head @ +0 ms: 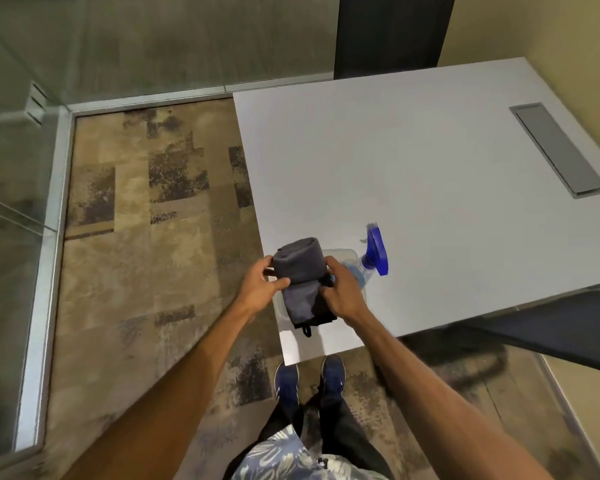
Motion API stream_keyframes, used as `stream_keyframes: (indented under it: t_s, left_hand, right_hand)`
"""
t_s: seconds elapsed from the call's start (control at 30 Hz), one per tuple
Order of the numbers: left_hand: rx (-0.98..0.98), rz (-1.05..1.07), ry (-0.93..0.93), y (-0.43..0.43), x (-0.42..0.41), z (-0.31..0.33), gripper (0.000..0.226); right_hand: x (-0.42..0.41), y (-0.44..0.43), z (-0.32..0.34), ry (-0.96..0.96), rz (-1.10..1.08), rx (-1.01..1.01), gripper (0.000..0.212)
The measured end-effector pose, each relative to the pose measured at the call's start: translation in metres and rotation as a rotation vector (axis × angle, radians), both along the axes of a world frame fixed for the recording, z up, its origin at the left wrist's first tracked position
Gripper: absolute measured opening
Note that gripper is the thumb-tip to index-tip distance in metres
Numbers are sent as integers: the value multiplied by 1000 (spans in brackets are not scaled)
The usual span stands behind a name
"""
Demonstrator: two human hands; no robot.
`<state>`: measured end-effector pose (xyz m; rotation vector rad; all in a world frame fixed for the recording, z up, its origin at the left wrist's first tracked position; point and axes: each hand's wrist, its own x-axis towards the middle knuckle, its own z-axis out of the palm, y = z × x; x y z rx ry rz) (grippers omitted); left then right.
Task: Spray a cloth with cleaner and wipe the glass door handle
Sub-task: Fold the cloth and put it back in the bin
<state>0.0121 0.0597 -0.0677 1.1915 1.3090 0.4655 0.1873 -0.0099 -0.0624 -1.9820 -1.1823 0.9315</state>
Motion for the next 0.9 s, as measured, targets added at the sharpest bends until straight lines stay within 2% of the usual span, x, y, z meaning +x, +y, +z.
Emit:
stream_keyframes:
  t_s: [0.07,0.17,0.23,0.27,0.3,0.33,0.47,0.5,0.57,0.63,0.77,0.9]
  left_hand:
    - [3,0,-2,10,3,-2,43]
    - [-30,14,-14,23,12,-4,49]
    - [-28,5,-8,30,18,-6,58]
    - [-17,-14,0,33,21,-7,63]
    - [-1,-42,12,35,23,-7,67]
    - [16,-69,32,37,25,-7,67]
    - [106,-130,196,43,32,-5,52]
    - [130,-141,246,43,33,-4,50]
    - [186,-168,338,45,33,-4,46]
    - [240,-190,400,46,32,-4,44]
    - [254,-175,453,48,32,-8,43]
    - [226,-170,461,53,32,-11,43]
  right_hand:
    - [-1,4,-7,-23,13,-37,18]
    - [3,10,-19,-73,147,-136,36]
    - [1,7,-22,-105,117,-119,13]
    - [0,7,-24,-127,63,-108,9]
    - [1,5,-27,-113,30,-89,20]
    - [2,4,-27,-112,57,-95,22]
    - [1,5,-28,-103,144,-195,8]
    - [-1,6,-26,-12,127,-233,18]
    - [-5,5,-22,38,180,-272,53]
    - [-7,4,-16,62,192,-287,72]
    - [-11,8,-21,78,149,-284,77]
    - [-14,16,-28,83,131,-295,66]
